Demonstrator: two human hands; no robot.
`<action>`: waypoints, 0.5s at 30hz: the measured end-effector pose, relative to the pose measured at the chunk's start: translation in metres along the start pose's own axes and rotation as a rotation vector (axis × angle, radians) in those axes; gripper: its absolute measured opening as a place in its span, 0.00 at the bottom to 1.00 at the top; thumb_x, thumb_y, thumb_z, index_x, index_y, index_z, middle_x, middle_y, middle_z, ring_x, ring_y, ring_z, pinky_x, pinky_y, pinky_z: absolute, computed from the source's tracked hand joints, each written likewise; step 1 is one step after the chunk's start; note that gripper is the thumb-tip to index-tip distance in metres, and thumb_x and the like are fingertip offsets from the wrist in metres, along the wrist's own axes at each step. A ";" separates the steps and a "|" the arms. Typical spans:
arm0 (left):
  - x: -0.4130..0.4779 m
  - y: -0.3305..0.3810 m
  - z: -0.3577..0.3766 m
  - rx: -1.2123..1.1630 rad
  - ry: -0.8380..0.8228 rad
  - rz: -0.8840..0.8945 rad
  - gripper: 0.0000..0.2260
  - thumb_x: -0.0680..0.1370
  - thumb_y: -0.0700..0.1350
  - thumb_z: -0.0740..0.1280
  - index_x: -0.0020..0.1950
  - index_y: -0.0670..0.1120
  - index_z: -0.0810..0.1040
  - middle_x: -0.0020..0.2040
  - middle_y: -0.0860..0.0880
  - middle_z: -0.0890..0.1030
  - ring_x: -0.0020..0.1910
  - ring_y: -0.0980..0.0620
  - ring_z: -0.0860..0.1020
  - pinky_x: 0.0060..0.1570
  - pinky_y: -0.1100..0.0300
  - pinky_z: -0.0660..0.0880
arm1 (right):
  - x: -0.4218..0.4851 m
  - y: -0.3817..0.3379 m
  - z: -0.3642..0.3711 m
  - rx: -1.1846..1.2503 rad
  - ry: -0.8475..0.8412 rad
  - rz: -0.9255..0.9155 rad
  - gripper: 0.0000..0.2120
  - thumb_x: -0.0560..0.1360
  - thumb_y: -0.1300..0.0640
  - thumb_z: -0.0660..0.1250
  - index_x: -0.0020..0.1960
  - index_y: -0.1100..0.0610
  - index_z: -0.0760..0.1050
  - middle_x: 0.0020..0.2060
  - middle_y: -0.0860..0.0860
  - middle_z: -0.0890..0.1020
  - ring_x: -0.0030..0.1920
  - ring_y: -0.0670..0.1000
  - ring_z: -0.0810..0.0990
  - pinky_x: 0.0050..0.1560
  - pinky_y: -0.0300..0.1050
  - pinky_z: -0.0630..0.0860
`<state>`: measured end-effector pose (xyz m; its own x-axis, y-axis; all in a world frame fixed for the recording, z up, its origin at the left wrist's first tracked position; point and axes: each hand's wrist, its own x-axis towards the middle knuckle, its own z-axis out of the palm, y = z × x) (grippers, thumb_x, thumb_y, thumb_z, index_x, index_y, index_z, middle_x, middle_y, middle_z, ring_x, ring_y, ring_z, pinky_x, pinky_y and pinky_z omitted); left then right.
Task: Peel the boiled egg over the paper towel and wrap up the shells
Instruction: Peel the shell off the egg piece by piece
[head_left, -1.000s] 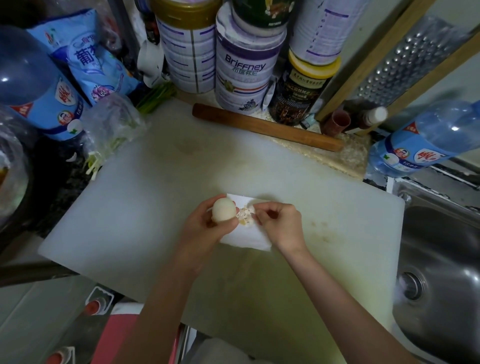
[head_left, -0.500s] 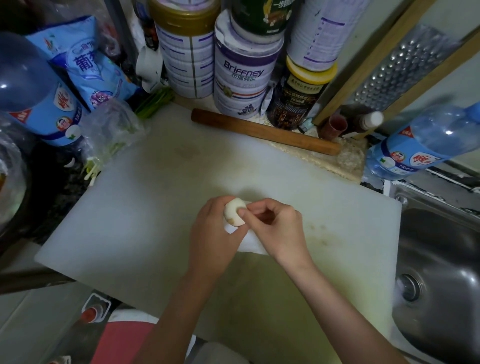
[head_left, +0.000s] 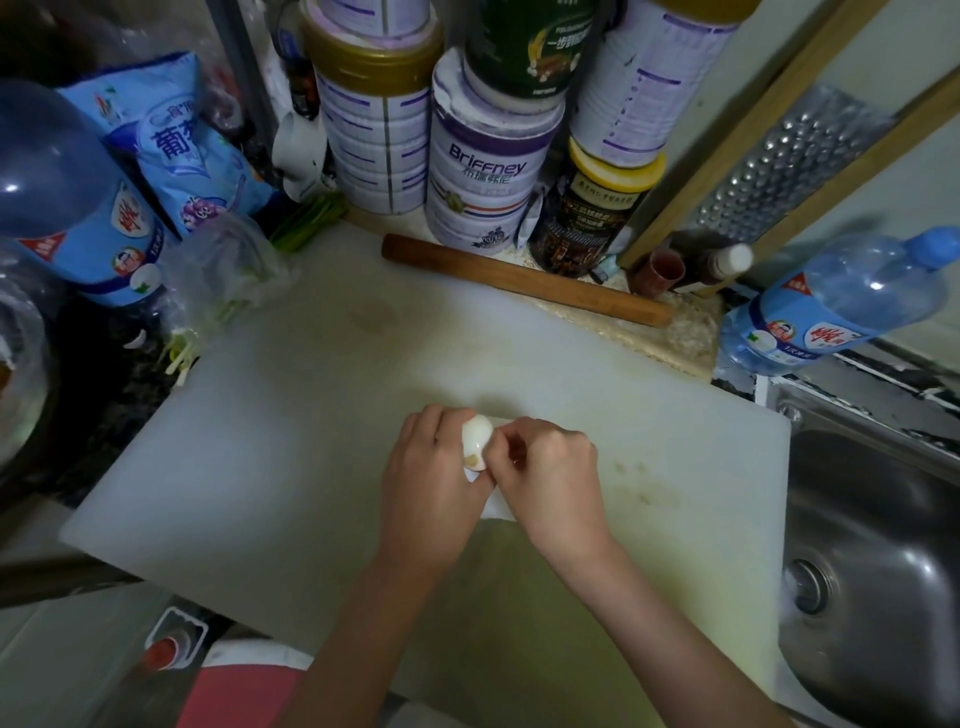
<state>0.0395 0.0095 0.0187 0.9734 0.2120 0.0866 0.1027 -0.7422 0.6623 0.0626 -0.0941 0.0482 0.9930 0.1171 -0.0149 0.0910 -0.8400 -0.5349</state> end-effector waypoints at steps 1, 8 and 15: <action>0.000 -0.001 0.000 0.001 -0.002 0.002 0.15 0.64 0.41 0.76 0.48 0.43 0.79 0.44 0.46 0.79 0.45 0.45 0.76 0.40 0.58 0.69 | 0.000 0.000 0.000 -0.006 -0.001 -0.002 0.09 0.71 0.60 0.63 0.35 0.60 0.79 0.29 0.56 0.81 0.30 0.58 0.77 0.36 0.51 0.75; 0.001 -0.004 -0.003 -0.049 -0.019 -0.005 0.16 0.63 0.43 0.77 0.48 0.43 0.79 0.44 0.47 0.79 0.45 0.46 0.77 0.40 0.61 0.68 | 0.004 -0.001 0.000 0.063 0.000 0.093 0.06 0.69 0.61 0.65 0.35 0.59 0.80 0.30 0.53 0.83 0.32 0.54 0.80 0.39 0.48 0.77; 0.008 -0.021 -0.008 -0.468 -0.099 -0.208 0.19 0.61 0.46 0.79 0.49 0.52 0.78 0.45 0.56 0.81 0.44 0.61 0.78 0.42 0.72 0.72 | 0.014 0.010 -0.006 0.473 -0.119 0.329 0.08 0.70 0.65 0.67 0.35 0.56 0.80 0.31 0.50 0.83 0.37 0.53 0.83 0.46 0.48 0.80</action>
<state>0.0435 0.0316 0.0116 0.9591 0.2472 -0.1382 0.2159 -0.3222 0.9217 0.0779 -0.1040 0.0481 0.9456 -0.0278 -0.3240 -0.2909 -0.5177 -0.8046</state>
